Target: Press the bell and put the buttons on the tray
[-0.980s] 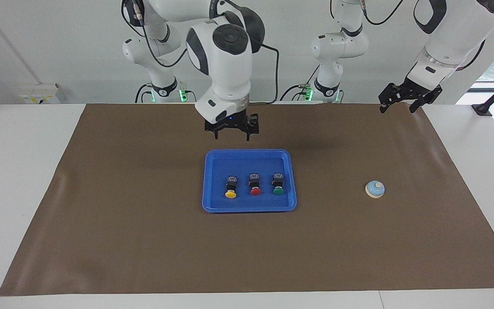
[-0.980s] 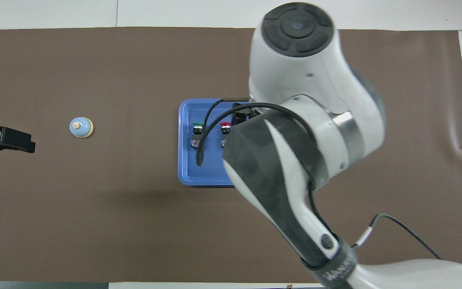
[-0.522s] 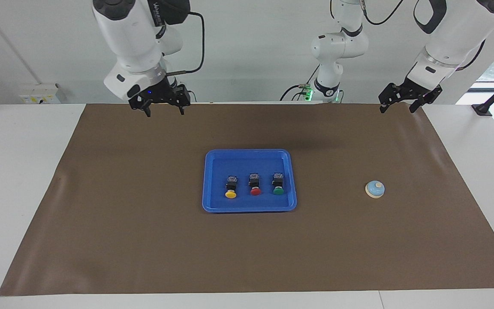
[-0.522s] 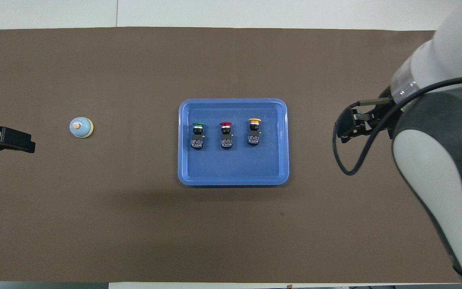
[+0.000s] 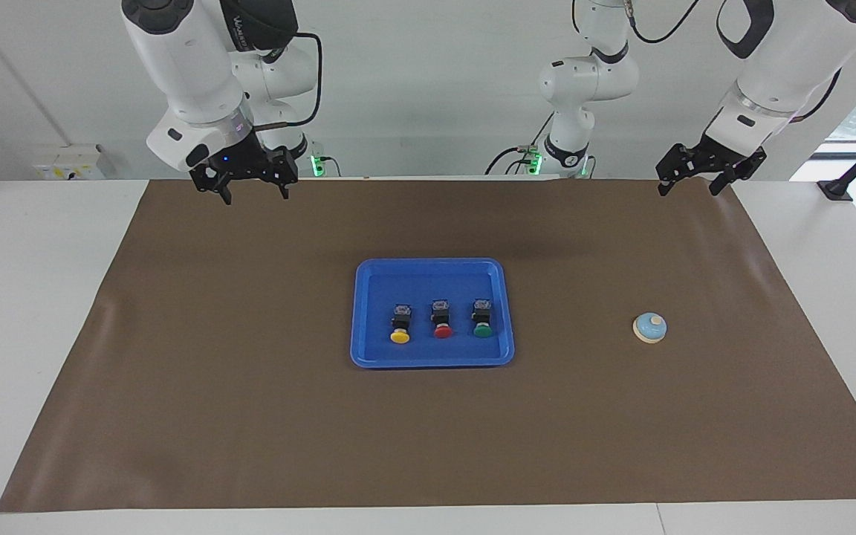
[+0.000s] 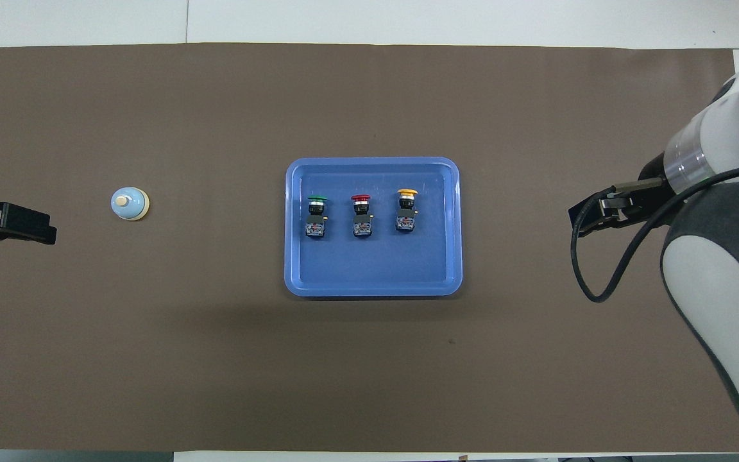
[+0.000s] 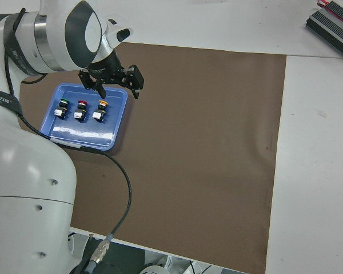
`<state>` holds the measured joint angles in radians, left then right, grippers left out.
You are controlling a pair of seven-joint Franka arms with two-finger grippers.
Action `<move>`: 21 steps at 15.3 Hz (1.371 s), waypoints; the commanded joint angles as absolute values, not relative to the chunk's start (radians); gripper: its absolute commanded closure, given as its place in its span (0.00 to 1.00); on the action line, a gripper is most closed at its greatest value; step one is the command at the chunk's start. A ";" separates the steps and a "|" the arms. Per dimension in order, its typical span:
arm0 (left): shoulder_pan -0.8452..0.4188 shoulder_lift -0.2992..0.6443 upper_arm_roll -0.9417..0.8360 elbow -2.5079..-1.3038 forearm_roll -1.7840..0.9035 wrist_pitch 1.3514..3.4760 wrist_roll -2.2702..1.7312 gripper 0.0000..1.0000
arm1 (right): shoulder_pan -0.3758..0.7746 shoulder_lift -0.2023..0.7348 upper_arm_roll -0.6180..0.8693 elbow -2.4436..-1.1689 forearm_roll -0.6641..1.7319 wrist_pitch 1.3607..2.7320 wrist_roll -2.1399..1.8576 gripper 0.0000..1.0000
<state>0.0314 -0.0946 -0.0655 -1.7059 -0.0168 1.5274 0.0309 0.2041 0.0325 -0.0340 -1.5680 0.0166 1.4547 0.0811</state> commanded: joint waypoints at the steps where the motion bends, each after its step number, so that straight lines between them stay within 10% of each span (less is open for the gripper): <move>1: 0.028 -0.095 -0.061 -1.697 -0.014 1.511 0.034 0.00 | 0.104 0.006 0.038 -1.603 0.009 1.471 0.045 0.00; 21: 0.029 -0.095 -0.061 -1.697 -0.014 1.511 0.034 0.00 | -0.024 0.015 0.092 -1.586 0.003 1.453 -0.032 0.00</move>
